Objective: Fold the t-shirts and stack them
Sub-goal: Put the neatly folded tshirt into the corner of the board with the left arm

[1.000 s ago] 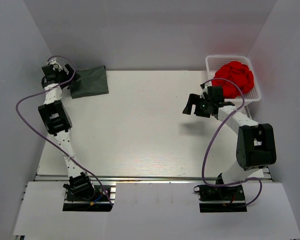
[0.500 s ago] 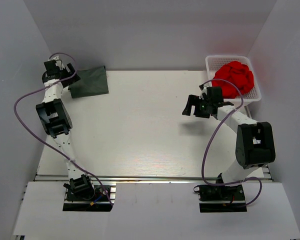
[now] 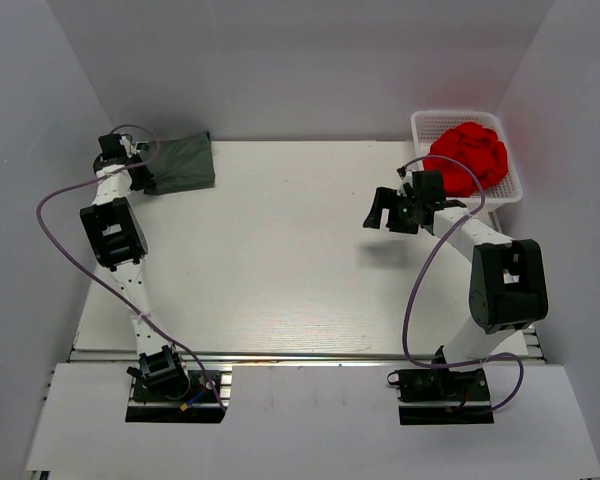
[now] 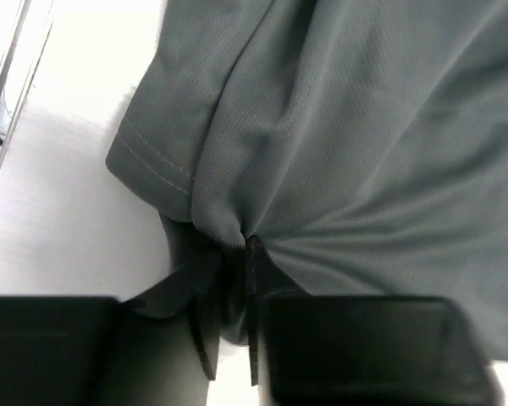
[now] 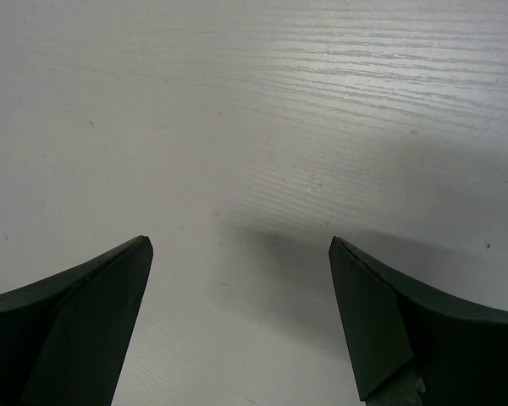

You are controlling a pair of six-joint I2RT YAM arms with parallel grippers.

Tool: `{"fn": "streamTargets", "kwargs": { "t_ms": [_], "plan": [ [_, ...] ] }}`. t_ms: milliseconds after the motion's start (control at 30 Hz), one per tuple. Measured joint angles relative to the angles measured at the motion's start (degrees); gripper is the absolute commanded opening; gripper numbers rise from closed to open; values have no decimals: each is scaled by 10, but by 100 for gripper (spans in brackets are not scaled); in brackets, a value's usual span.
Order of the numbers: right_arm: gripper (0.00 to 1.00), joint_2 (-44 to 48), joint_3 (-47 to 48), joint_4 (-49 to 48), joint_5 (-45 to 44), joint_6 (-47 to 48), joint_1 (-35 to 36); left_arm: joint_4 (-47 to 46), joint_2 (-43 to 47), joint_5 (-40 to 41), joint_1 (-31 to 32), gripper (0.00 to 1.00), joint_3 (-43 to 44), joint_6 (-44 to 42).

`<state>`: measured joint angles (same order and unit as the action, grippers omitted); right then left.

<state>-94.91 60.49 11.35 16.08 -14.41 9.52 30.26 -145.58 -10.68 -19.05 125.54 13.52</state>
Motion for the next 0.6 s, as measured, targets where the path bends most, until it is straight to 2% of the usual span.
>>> {"fn": "streamTargets", "kwargs": {
  "t_ms": [200,333,433,600],
  "plan": [
    [91,-9,5,7,5,-1,0,3,-4,25,0,9,10,12],
    [91,-10,7,10,5,-1,0,20,-29,32,-2,0,74,10],
    [91,-10,12,15,4,0,0,23,-41,34,-7,0,108,-3],
    [91,-11,17,22,2,1,0,25,-42,42,-13,0,111,-21]
  ]
}}
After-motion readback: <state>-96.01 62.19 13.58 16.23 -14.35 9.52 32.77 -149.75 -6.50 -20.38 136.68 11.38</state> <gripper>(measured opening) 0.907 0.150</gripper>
